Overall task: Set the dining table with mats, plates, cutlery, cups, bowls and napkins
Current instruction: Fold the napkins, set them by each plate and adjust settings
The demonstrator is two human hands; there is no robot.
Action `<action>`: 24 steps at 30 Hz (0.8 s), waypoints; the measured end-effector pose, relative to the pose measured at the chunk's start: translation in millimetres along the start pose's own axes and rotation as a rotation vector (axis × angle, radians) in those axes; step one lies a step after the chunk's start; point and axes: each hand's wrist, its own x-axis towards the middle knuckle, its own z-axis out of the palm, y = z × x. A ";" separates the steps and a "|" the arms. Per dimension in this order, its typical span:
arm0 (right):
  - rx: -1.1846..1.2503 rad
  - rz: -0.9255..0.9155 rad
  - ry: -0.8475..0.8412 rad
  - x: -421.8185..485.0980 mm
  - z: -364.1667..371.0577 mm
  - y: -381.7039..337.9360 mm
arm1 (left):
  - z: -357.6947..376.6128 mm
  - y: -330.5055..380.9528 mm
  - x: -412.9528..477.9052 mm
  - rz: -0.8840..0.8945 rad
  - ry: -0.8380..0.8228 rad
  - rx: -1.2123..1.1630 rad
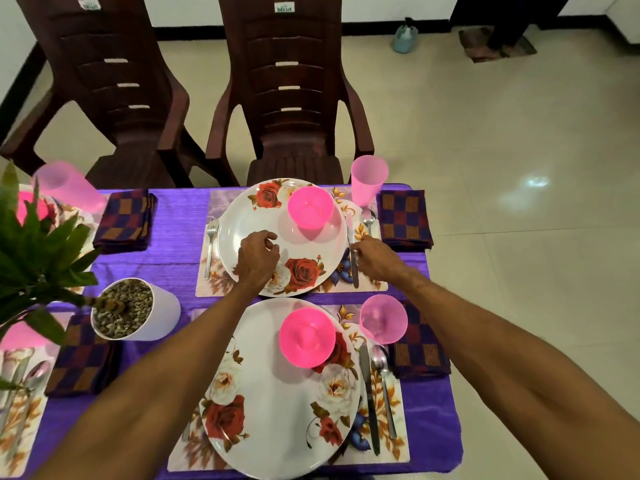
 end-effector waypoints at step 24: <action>0.161 0.231 0.357 1.4 -0.8 8.2 | 10.1 5.6 -4.9 0.066 -0.014 -0.023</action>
